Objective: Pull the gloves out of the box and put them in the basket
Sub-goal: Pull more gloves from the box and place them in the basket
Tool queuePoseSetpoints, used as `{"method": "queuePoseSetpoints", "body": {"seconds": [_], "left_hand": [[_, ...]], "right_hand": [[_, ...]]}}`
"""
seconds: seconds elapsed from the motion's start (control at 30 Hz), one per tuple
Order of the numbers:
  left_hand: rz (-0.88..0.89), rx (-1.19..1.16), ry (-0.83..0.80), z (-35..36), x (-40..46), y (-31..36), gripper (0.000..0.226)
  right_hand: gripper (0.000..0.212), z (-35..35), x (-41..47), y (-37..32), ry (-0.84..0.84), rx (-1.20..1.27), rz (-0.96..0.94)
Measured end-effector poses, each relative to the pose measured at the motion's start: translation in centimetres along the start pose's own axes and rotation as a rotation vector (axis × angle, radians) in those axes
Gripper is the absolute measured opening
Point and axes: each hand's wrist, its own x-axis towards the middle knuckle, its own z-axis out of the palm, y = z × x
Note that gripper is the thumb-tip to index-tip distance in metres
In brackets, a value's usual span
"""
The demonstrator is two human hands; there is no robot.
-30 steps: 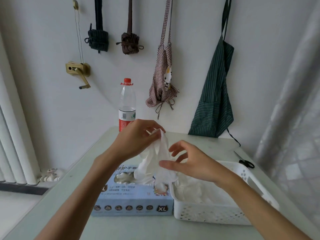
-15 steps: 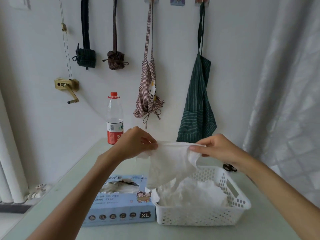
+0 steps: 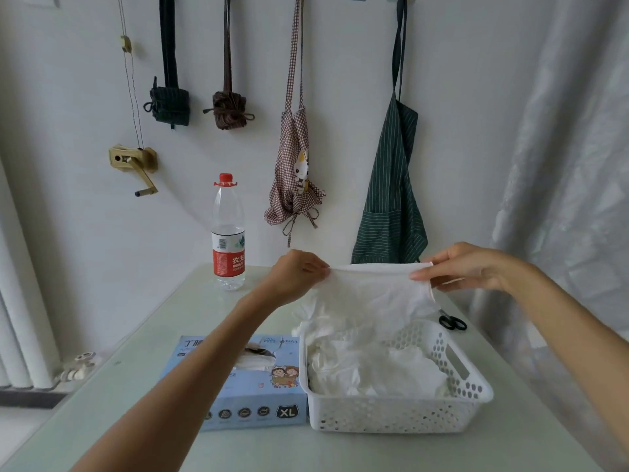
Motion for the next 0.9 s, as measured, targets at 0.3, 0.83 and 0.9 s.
{"method": "queuePoseSetpoints", "body": {"seconds": [0.3,0.83,0.9], "left_hand": [[-0.087,-0.132,0.117,3.7,0.6,-0.3,0.021],[0.314,0.066,0.542,4.9,-5.3,-0.2,0.009],[0.334,0.206,0.407,5.9,-4.1,-1.7,0.016]], "right_hand": [[0.008,3.4,1.4,2.0,0.275,0.554,-0.354],[0.013,11.7,-4.3,6.1,0.847,0.189,-0.833],[0.008,11.1,-2.9,7.9,0.795,0.147,-0.687]]}}
